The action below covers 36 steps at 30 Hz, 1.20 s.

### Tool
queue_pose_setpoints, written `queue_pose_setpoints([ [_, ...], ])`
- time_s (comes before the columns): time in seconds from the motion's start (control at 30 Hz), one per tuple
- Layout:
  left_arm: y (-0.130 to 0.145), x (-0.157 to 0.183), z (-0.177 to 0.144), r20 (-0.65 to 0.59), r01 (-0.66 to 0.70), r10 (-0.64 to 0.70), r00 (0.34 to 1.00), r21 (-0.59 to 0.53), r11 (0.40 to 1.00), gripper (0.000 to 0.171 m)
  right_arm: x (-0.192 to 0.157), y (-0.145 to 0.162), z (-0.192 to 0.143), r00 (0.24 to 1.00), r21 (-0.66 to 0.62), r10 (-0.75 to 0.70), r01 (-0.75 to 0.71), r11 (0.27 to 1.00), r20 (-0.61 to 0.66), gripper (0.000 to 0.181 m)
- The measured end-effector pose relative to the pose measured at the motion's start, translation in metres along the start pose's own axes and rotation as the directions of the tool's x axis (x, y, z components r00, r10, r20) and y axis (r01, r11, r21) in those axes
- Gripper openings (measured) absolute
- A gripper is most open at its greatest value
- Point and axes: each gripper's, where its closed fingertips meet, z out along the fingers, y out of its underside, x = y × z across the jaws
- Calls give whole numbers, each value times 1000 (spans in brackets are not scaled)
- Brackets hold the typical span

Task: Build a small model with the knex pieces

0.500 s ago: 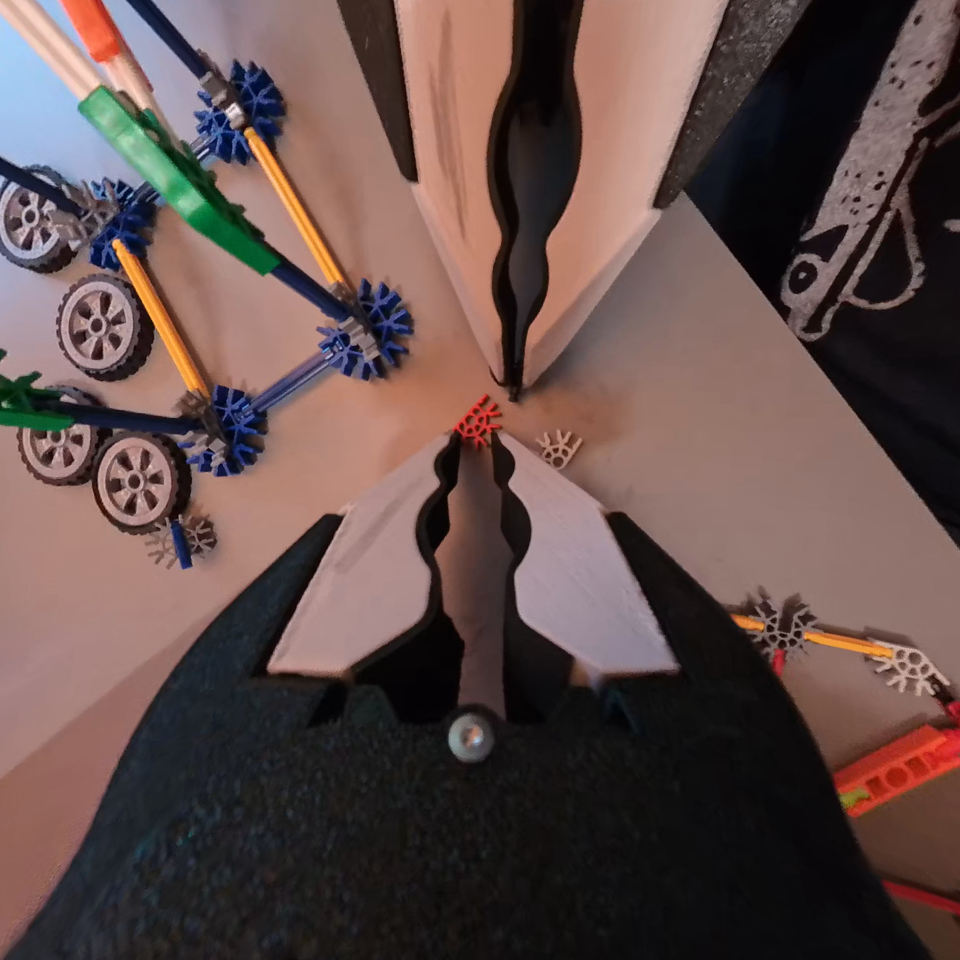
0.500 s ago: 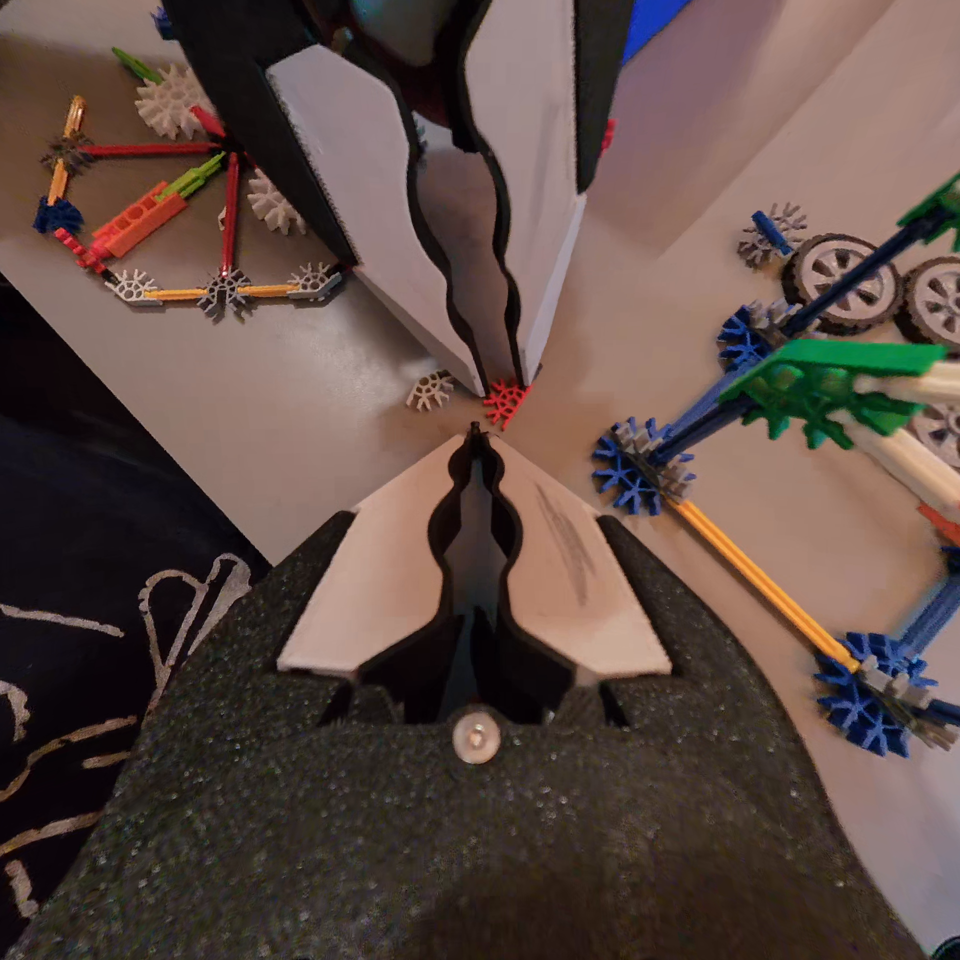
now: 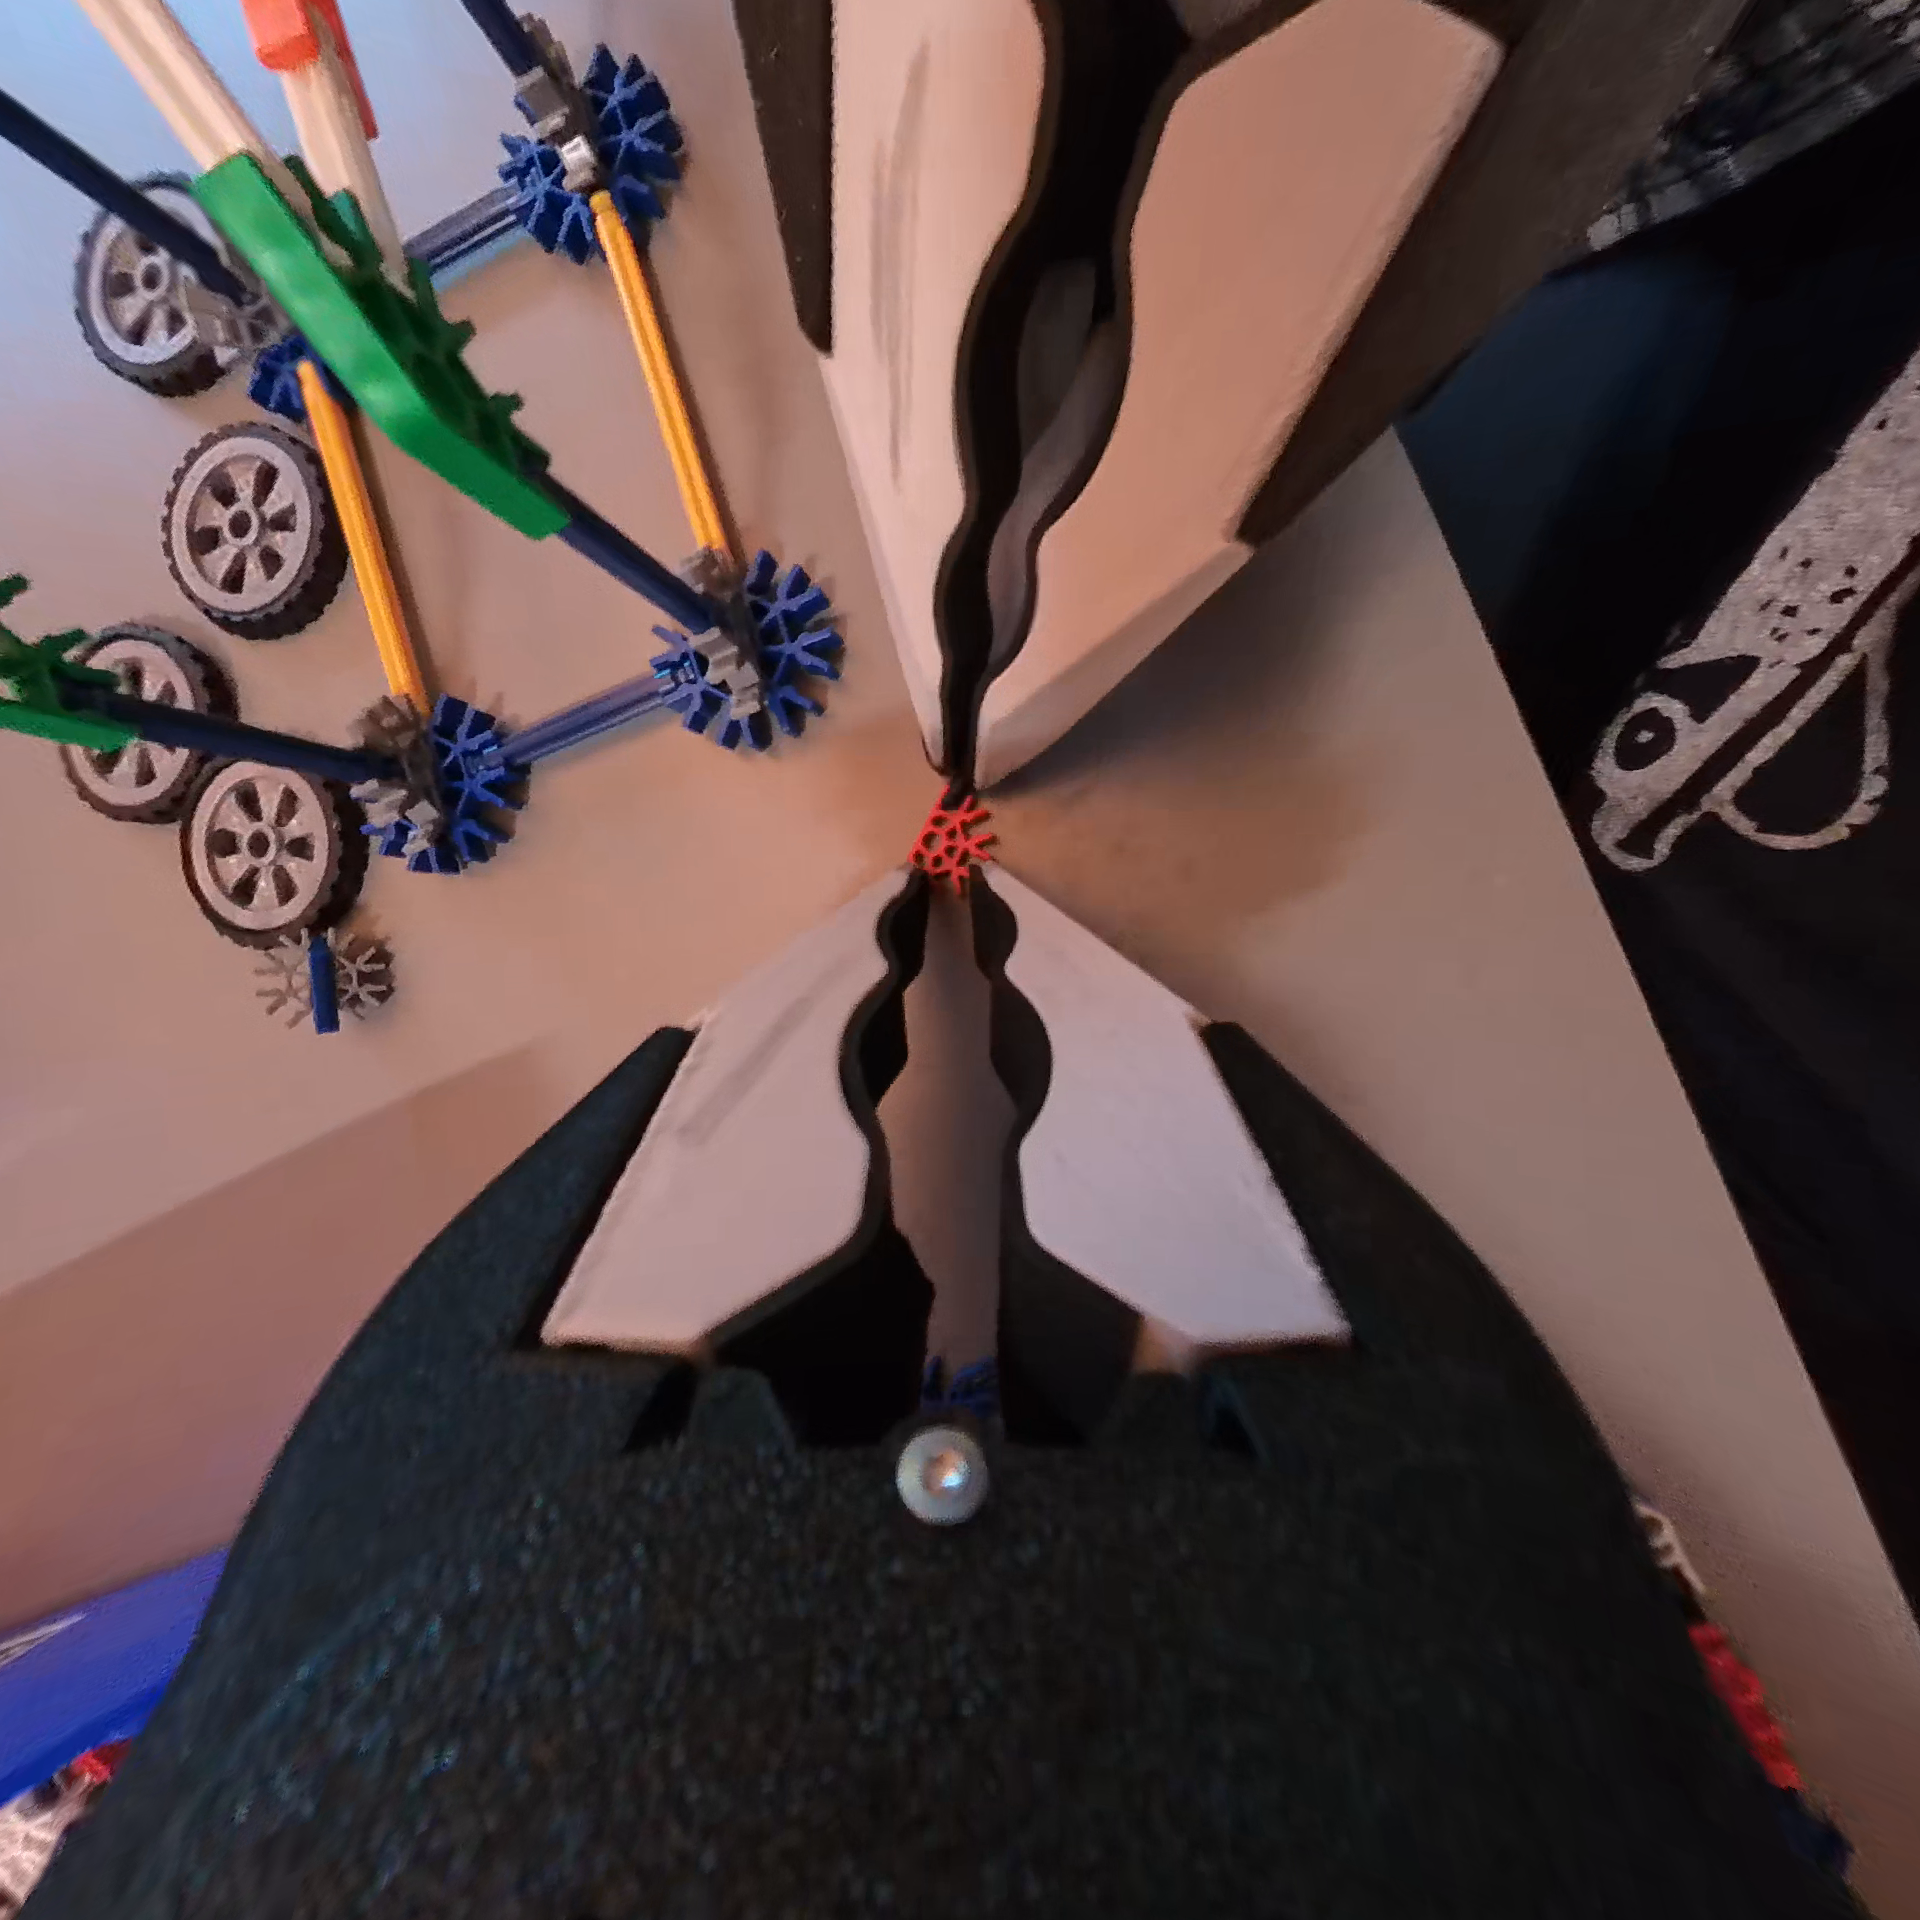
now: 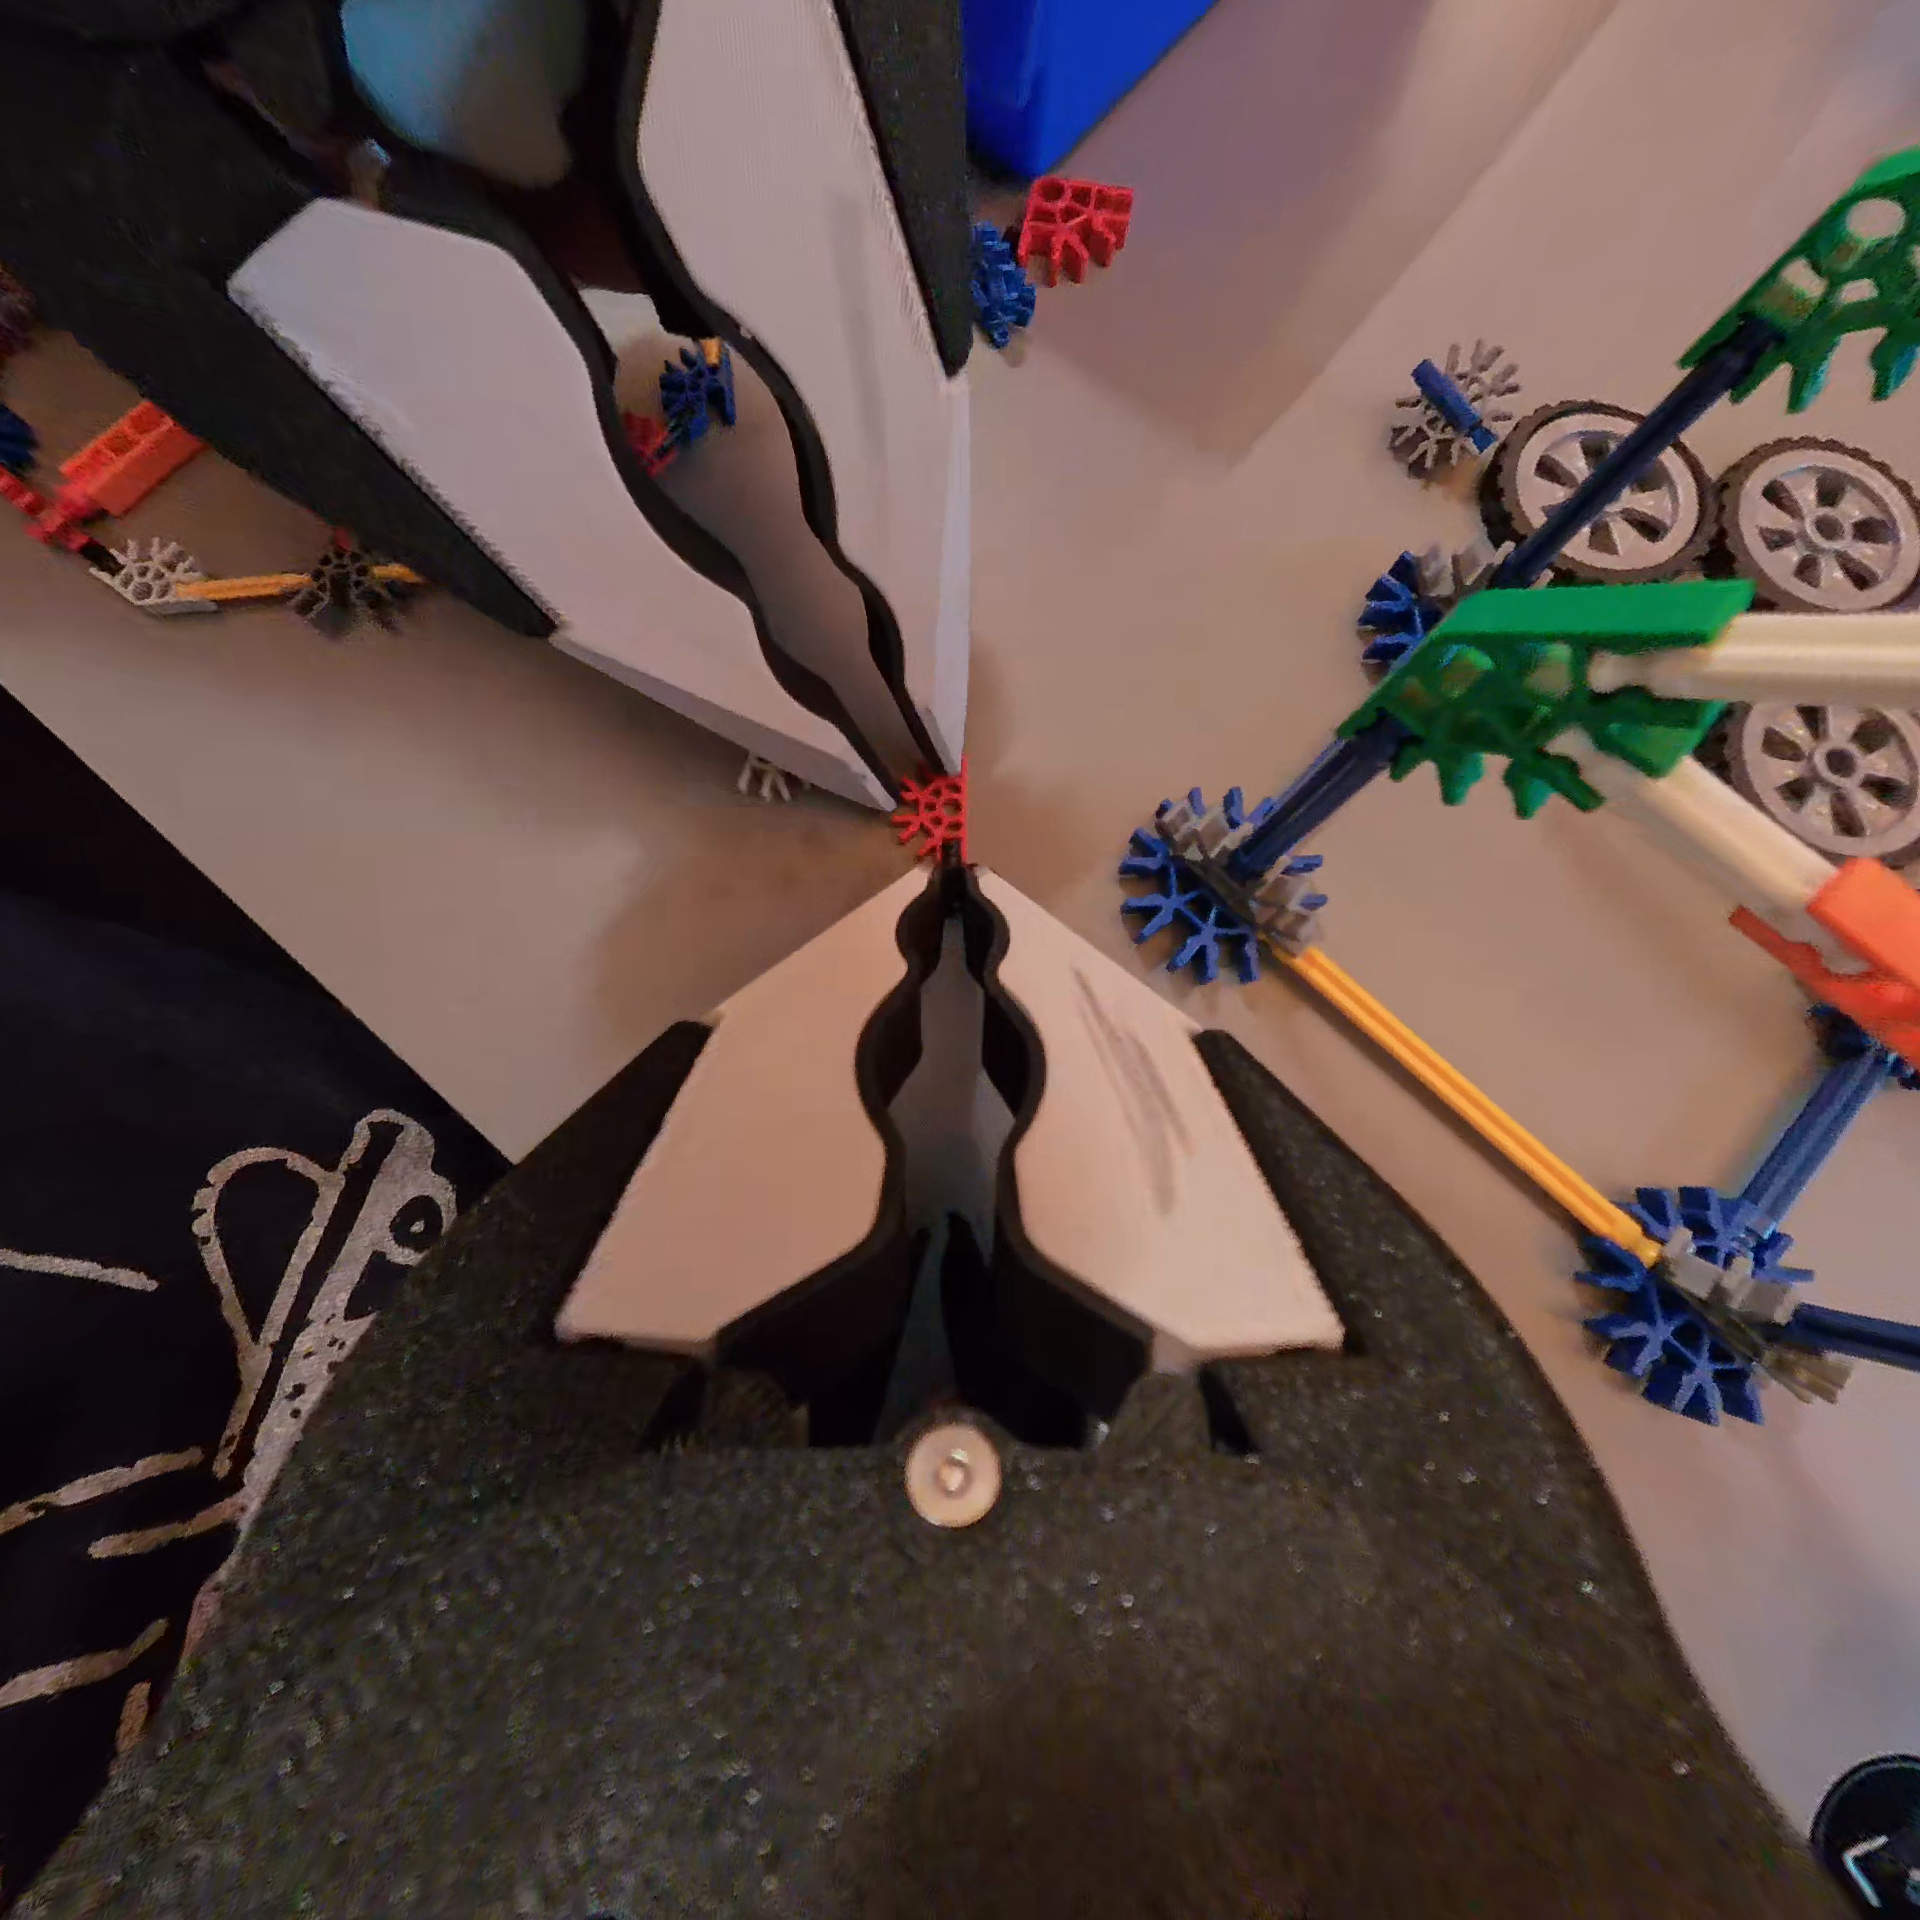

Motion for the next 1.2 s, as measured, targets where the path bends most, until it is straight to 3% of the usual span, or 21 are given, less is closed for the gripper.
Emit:
queue_pose_setpoints([
  [0.43,-2,1,1,6,-13,13,1000,2,1000,7,3,3,-3,1000,-2,-2,2,1000,4,14],
  [0.63,-2,0,2,1,-22,22,1000,2,1000,7,3,-6,-7,1000,42,-10,10,999,17,0],
  [1.2,-1,0,3,-7,-27,27,1000,5,1000,7,0,-1,2,995,-56,32,-27,998,93,0],
])
